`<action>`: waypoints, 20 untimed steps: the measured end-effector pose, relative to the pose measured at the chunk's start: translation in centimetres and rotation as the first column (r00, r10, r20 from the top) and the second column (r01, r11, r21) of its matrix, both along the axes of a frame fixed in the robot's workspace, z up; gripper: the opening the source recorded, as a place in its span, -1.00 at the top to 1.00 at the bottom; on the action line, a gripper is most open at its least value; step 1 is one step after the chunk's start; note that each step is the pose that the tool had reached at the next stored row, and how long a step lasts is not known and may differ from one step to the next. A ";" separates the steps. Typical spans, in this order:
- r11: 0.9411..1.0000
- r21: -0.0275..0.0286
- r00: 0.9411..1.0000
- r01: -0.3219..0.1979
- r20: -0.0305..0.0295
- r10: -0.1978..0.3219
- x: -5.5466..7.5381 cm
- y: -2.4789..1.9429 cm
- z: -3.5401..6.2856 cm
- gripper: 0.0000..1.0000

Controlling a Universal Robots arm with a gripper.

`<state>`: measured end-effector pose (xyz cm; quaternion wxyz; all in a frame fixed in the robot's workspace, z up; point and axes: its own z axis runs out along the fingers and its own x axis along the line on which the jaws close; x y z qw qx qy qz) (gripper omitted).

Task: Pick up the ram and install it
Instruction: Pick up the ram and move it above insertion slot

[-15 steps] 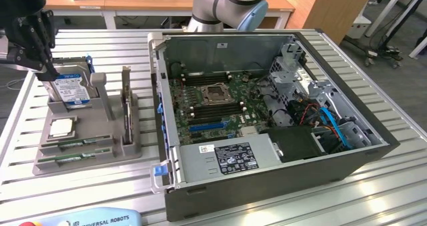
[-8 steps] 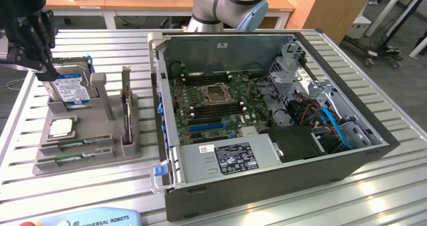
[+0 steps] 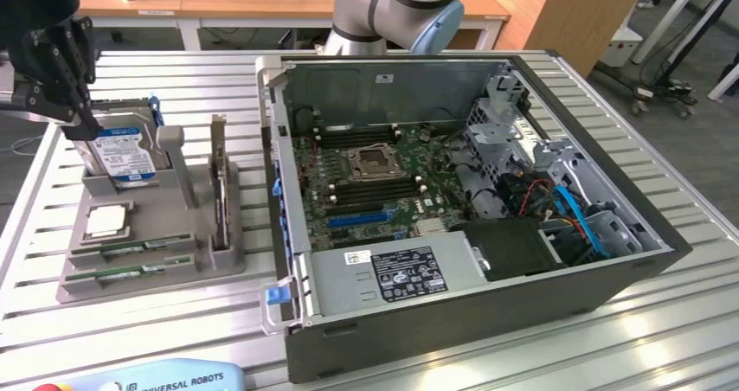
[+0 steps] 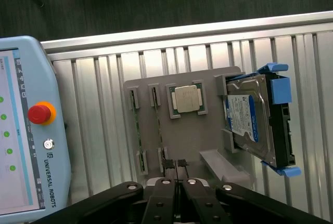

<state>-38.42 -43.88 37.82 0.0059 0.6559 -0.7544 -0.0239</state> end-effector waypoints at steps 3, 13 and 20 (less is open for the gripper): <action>1.000 0.000 1.000 0.000 0.000 0.000 0.0 0.00 0.00 0.54; 1.000 0.000 1.000 0.000 0.000 0.000 0.0 0.00 -0.47 0.29; 1.000 0.000 1.000 0.000 0.000 0.000 0.0 0.00 -1.53 0.29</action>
